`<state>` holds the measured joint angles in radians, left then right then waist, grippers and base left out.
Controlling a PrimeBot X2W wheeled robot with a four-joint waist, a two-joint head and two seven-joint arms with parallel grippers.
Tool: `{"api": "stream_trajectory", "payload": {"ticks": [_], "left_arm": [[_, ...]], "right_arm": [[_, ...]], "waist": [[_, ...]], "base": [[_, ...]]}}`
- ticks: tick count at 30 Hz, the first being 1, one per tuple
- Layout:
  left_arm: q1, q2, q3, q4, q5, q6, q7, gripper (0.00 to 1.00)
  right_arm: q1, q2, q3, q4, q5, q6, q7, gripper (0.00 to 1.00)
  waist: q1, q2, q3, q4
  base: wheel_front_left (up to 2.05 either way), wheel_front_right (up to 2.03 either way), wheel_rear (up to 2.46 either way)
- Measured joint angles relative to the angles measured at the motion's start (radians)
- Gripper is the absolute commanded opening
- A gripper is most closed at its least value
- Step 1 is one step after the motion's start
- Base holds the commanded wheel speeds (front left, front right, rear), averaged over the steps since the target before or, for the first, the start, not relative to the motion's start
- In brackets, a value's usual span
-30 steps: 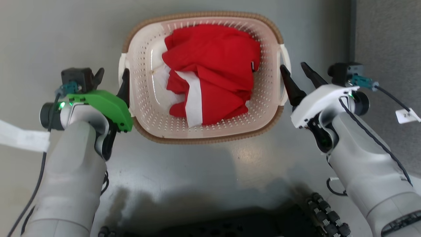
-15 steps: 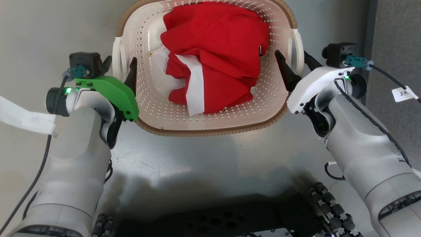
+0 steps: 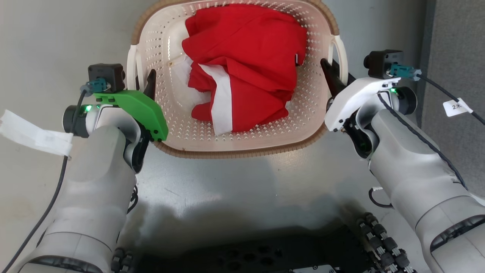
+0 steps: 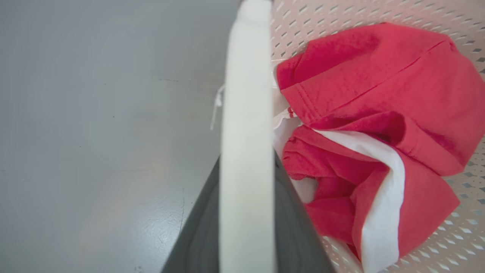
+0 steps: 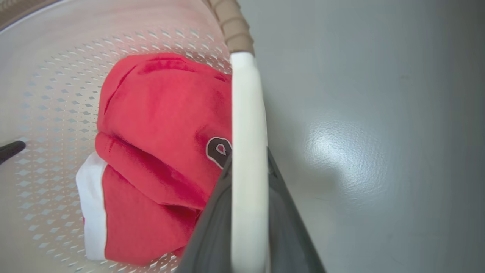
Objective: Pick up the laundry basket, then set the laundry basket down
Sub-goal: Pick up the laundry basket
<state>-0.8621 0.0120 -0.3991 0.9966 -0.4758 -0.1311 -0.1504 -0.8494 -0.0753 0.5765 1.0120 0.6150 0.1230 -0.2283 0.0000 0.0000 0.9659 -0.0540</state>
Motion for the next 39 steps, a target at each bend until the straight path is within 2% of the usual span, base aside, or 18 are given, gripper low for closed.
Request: {"api": "stream_trajectory", "payload": {"ticks": [13, 39], "left_arm": [[0.007, 0.0, -0.054, 0.071, -0.061, 0.0, -0.002, 0.0], [0.146, -0.001, -0.143, 0.112, -0.255, 0.0, 0.162, 0.0]], "right_arm": [[0.007, 0.005, 0.076, 0.048, 0.037, 0.0, 0.0, 0.0], [0.083, 0.012, 0.211, 0.107, 0.148, -0.001, 0.204, 0.0]], "waist": [[0.0, 0.0, -0.101, -0.007], [0.0, 0.0, -0.471, -0.029]], "base": [[0.0, 0.0, 0.0], [0.0, 0.0, 0.0]]}}
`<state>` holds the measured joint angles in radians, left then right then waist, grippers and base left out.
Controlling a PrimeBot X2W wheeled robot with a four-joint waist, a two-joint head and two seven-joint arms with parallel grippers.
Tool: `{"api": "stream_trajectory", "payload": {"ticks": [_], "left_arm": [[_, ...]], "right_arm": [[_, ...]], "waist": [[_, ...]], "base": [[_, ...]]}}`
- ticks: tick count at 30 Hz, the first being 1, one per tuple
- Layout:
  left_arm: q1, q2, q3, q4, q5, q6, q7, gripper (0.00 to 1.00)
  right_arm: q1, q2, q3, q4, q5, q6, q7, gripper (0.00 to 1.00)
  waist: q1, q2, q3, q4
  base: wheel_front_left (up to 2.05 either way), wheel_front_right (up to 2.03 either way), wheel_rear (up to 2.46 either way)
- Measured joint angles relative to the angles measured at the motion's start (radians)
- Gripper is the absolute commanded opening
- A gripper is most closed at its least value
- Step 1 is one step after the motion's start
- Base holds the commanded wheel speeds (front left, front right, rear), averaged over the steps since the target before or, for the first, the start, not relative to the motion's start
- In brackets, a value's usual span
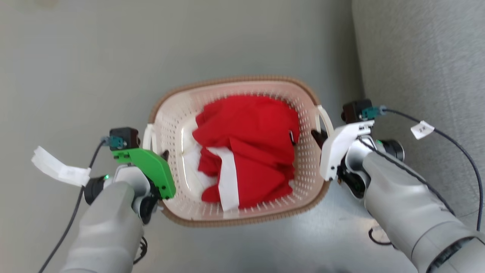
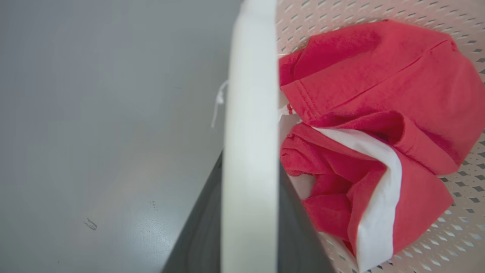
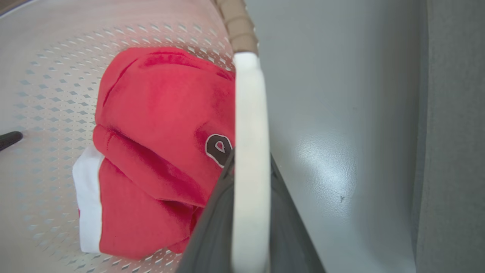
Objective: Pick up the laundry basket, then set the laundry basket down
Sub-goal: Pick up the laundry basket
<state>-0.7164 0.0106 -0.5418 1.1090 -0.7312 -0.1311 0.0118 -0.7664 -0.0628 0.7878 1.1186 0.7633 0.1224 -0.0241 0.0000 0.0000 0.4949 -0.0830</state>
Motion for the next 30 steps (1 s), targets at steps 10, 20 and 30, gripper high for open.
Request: {"api": "stream_trajectory", "payload": {"ticks": [10, 20, 30], "left_arm": [[0.097, 0.004, -0.047, -0.021, -0.077, 0.007, 0.058, 0.0], [0.213, 0.005, -0.099, -0.022, -0.142, 0.008, 0.113, 0.0], [0.268, 0.006, -0.121, -0.022, -0.189, 0.009, 0.151, 0.0]], "right_arm": [[0.074, 0.0, 0.036, 0.015, 0.048, -0.001, 0.066, 0.0], [0.17, 0.001, 0.084, 0.027, 0.094, -0.001, 0.167, 0.0], [0.211, -0.004, 0.113, 0.022, 0.124, -0.001, 0.228, 0.0]], "waist": [[0.0, 0.0, -0.143, -0.002], [0.0, 0.0, -0.301, -0.007], [-0.0001, 0.0001, -0.42, -0.008]], "base": [[0.0, 0.0, 0.0], [0.0, 0.0, 0.0], [0.0, 0.0, 0.0]]}}
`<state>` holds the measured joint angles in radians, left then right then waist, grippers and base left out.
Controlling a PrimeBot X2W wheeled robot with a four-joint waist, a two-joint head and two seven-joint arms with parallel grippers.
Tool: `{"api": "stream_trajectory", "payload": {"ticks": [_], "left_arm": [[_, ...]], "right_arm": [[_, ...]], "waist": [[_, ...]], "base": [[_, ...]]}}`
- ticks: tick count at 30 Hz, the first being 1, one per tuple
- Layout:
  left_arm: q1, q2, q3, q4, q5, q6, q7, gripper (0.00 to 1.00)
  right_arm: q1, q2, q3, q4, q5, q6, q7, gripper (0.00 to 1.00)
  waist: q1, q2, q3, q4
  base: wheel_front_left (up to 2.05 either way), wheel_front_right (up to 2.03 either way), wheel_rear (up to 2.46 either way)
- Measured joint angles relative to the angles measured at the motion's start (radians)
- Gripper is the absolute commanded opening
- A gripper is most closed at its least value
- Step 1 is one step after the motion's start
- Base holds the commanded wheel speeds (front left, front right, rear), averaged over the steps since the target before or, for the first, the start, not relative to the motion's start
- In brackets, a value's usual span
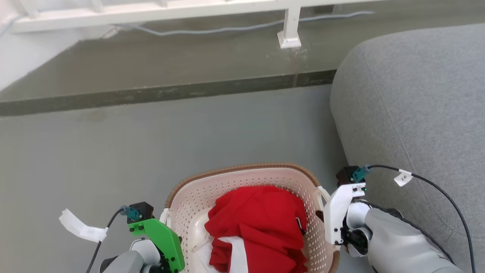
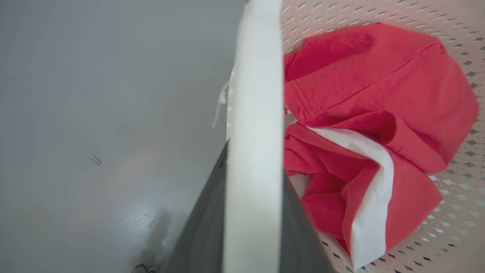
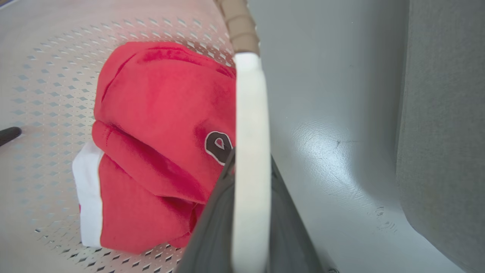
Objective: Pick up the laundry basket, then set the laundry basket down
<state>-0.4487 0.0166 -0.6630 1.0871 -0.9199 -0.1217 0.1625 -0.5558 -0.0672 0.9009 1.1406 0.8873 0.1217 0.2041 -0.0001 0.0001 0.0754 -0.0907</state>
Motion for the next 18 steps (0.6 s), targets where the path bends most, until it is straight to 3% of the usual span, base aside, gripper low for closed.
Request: {"api": "stream_trajectory", "payload": {"ticks": [18], "left_arm": [[0.004, 0.001, -0.029, 0.0, -0.033, 0.0, 0.03, 0.0]], "right_arm": [[0.015, -0.025, 0.035, -0.03, 0.043, 0.0, 0.045, 0.0]], "waist": [[0.0, 0.0, -0.031, 0.0]], "base": [[0.0, 0.0, 0.0]]}}
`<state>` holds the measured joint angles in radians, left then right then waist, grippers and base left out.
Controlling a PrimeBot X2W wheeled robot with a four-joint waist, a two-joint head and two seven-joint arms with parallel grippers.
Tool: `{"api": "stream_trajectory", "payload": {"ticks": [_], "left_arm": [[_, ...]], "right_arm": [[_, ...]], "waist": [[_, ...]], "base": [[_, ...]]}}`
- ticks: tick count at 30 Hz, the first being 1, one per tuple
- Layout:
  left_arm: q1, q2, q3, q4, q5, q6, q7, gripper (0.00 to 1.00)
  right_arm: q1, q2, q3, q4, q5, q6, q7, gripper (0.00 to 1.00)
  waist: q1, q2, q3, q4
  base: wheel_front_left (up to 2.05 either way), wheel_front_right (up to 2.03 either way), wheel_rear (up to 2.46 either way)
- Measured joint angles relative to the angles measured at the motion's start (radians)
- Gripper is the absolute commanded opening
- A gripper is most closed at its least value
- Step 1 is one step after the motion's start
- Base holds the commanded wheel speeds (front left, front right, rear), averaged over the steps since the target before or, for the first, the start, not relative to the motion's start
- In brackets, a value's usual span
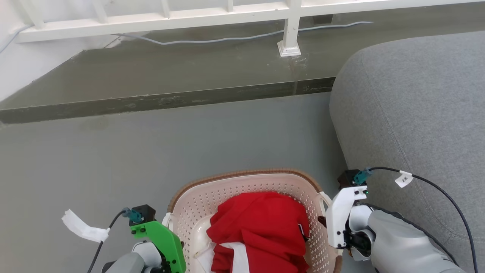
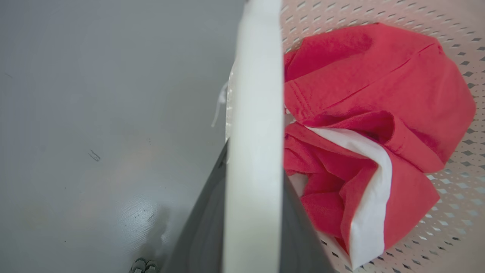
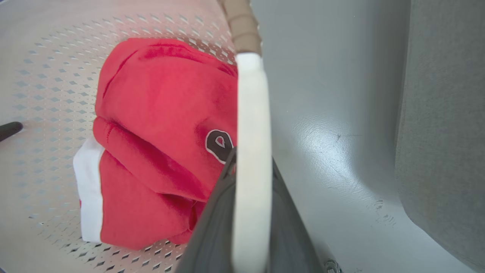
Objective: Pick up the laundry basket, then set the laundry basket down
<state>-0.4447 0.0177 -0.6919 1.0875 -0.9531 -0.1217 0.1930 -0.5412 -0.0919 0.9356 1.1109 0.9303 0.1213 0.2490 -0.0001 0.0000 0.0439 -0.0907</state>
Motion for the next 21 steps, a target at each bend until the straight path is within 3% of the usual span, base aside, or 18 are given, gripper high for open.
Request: {"api": "stream_trajectory", "payload": {"ticks": [21], "left_arm": [[-0.002, 0.001, -0.023, 0.001, -0.021, 0.0, 0.001, 0.0]], "right_arm": [[0.0, -0.012, 0.026, -0.012, 0.034, 0.0, 0.003, 0.0]], "waist": [[0.0, 0.0, 0.018, 0.007]], "base": [[0.0, 0.0, 0.0]]}}
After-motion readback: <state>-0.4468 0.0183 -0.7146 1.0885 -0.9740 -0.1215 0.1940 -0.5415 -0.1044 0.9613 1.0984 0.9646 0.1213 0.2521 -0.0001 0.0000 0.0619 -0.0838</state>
